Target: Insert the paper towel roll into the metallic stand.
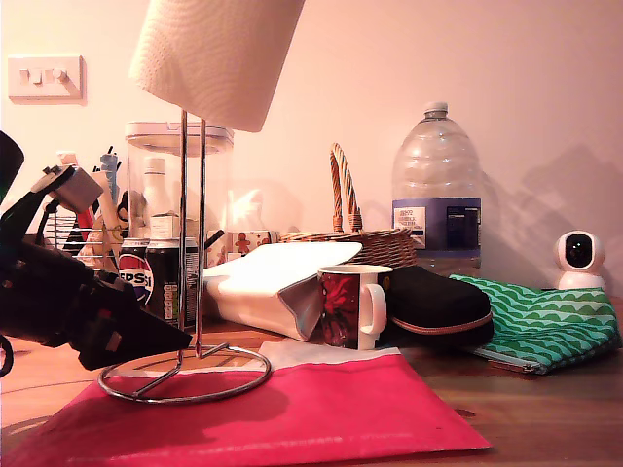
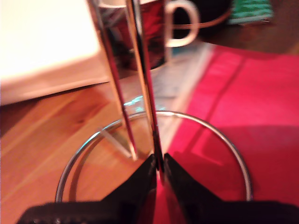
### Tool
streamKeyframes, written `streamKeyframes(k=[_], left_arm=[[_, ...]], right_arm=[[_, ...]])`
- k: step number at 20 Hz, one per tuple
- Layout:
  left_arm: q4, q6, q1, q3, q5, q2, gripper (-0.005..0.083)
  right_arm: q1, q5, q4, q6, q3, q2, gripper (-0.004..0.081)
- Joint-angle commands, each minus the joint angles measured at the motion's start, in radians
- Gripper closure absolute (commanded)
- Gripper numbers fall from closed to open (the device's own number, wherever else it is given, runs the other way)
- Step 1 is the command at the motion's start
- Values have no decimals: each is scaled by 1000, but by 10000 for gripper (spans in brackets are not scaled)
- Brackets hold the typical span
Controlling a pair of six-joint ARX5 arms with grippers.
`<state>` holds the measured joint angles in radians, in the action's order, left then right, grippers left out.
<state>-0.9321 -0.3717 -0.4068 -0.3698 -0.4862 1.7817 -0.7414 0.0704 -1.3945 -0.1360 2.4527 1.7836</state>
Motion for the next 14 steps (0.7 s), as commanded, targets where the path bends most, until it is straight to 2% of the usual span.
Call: streamKeyframes(k=[1, 9, 14], left_arm=[[72, -26, -45, 35, -13, 40, 796], [72, -29, -55, 34, -26, 40, 796], [72, -29, -114, 33, -57, 40, 796]], right_arm=[[-5, 9, 35, 3, 23, 14, 783], [-12, 9, 35, 2, 27, 48, 783], [-18, 8, 34, 5, 27, 90, 783]])
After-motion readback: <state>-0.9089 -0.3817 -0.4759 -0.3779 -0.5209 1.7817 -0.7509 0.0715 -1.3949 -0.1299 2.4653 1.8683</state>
